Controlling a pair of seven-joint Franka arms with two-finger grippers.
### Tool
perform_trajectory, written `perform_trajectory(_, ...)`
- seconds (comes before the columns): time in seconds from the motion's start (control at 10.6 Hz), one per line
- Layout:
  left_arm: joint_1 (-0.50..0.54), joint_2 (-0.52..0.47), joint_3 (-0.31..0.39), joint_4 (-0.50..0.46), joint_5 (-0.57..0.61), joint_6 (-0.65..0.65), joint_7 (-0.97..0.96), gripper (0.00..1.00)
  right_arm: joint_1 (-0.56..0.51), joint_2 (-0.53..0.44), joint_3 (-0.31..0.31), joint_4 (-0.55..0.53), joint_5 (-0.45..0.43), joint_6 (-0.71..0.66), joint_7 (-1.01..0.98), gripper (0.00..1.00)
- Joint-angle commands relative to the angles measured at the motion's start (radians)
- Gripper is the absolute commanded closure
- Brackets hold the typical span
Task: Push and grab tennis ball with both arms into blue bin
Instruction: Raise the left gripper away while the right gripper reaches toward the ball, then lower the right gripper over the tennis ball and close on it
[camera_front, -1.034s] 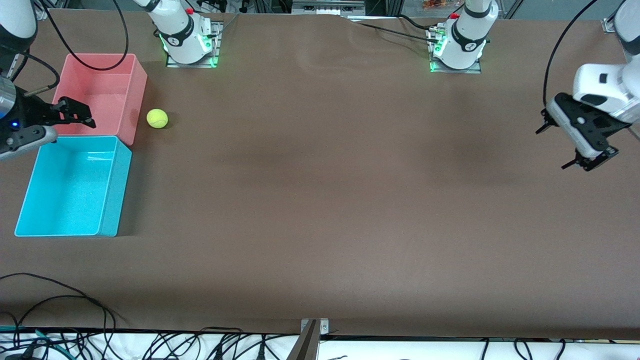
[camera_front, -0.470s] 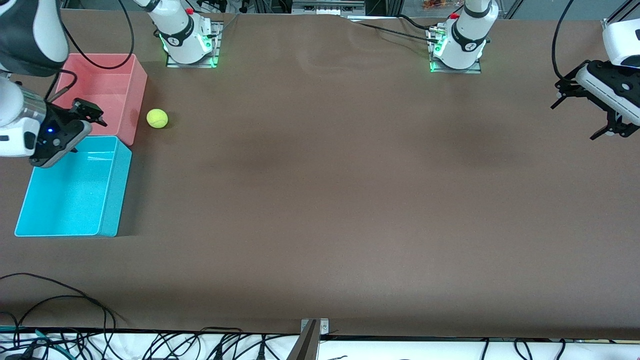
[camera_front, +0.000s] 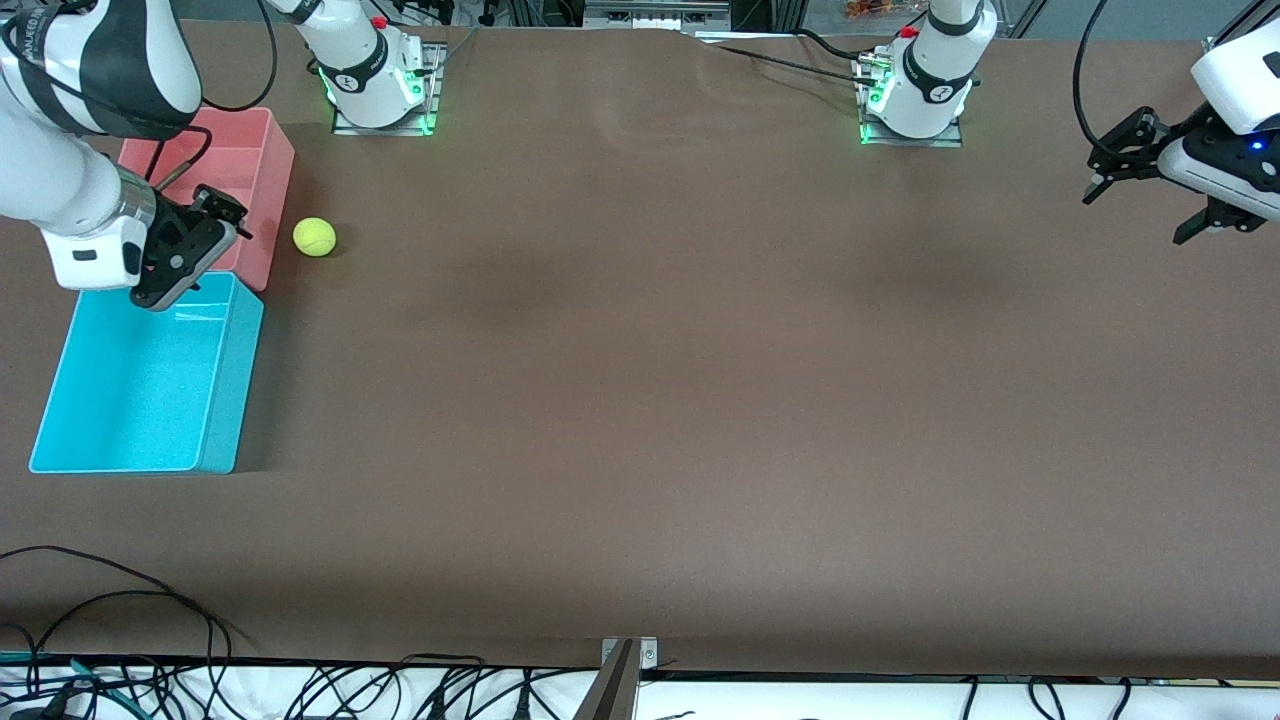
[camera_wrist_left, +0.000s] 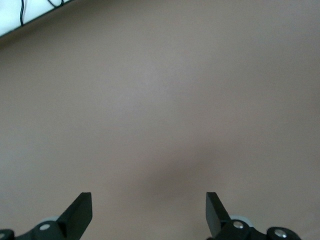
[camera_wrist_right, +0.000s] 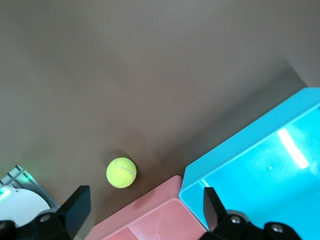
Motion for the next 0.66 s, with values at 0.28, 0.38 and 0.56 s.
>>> perform_trajectory(0.28, 0.000, -0.032, 0.013, -0.012, 0.009, -0.089, -0.227, 0.00, -0.004, -0.137, -0.001, -0.286, -0.017, 0.220, -0.210, 0.00)
perform_trajectory(0.38, 0.022, -0.032, 0.014, -0.012, 0.001, -0.087, -0.227, 0.00, -0.004, -0.139, -0.006, -0.318, -0.017, 0.248, -0.229, 0.00)
perform_trajectory(0.56, 0.028, -0.028, 0.014, -0.012, -0.002, -0.087, -0.263, 0.00, -0.004, -0.139, -0.027, -0.357, -0.017, 0.286, -0.253, 0.00)
